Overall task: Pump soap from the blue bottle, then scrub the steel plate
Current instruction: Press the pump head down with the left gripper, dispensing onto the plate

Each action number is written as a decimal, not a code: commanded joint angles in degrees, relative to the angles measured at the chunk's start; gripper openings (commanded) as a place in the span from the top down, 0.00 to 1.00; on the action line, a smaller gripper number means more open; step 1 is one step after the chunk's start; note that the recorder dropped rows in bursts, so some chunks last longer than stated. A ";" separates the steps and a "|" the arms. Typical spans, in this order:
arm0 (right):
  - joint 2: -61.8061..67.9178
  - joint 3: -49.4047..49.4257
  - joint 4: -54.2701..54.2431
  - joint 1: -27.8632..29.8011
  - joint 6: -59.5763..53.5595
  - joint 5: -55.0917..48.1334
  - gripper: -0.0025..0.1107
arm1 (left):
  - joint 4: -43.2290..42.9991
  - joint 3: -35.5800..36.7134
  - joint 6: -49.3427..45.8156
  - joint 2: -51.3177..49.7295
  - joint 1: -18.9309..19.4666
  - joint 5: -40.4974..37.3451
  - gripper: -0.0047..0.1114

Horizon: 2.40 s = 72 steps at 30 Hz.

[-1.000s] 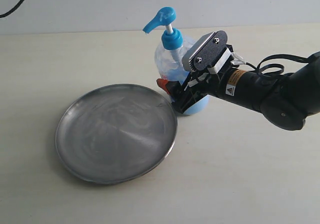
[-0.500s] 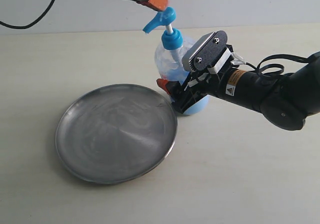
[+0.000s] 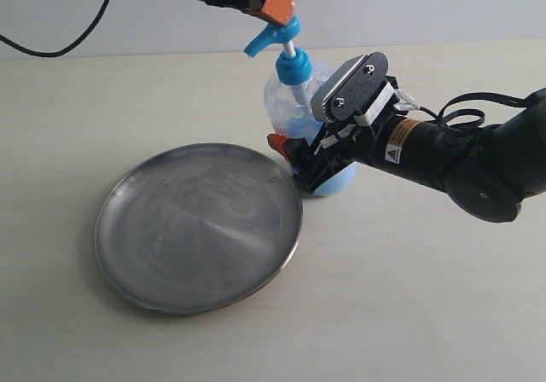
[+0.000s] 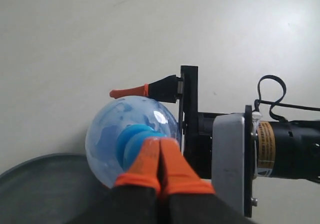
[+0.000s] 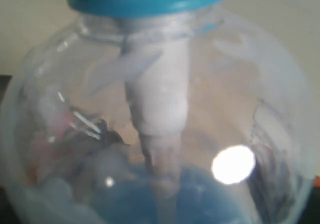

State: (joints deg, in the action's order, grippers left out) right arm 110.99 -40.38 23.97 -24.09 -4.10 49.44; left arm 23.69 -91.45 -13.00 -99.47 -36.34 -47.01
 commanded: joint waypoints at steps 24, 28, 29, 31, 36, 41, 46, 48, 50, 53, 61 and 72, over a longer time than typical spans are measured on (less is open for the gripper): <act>-0.90 0.02 3.38 0.11 2.20 5.20 0.98 | -0.91 -0.44 -0.16 -3.09 -0.29 -3.68 0.96; -0.90 0.02 3.49 0.11 2.79 5.57 0.98 | -1.02 -0.44 -0.16 -3.21 -0.29 -3.65 0.96; -0.90 0.02 3.49 0.11 2.79 5.57 0.98 | -0.90 -0.18 -0.16 -3.20 -0.29 -3.65 0.96; -0.90 0.02 3.49 0.11 2.79 5.57 0.98 | -0.90 0.40 -0.16 -3.20 -0.29 -3.54 0.96; -0.90 0.02 3.73 0.11 2.79 5.82 0.98 | -1.42 2.65 -0.27 -3.27 -0.29 -3.16 0.96; -0.90 0.02 4.26 0.11 3.13 5.93 0.98 | -1.25 3.79 -0.27 -5.01 -0.29 -3.18 0.96; -0.90 0.02 4.26 0.11 3.28 5.93 0.98 | 0.04 3.79 -0.27 -8.23 -0.29 -3.71 0.96; -0.90 0.02 4.26 0.11 3.28 6.04 0.98 | 0.04 3.79 -0.27 -9.39 -0.29 -4.29 0.96; -0.90 0.02 4.26 0.11 3.28 6.14 0.98 | 0.04 4.11 -0.27 -10.09 -0.29 -4.29 0.96; -0.90 0.02 4.36 0.11 3.28 6.12 0.98 | 0.04 5.61 -0.27 -10.59 -0.29 -3.50 0.96; -0.90 0.02 4.35 0.11 4.10 6.26 0.98 | 0.74 10.11 -0.27 -12.10 -0.39 0.60 0.96; -0.90 0.02 4.07 0.11 4.10 6.30 0.98 | 0.94 4.64 -2.29 -6.39 -0.39 2.68 0.96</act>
State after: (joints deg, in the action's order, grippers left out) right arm 110.99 -40.38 23.57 -23.32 1.18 49.76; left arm 30.36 -87.33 -14.05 -104.25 -36.34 -35.49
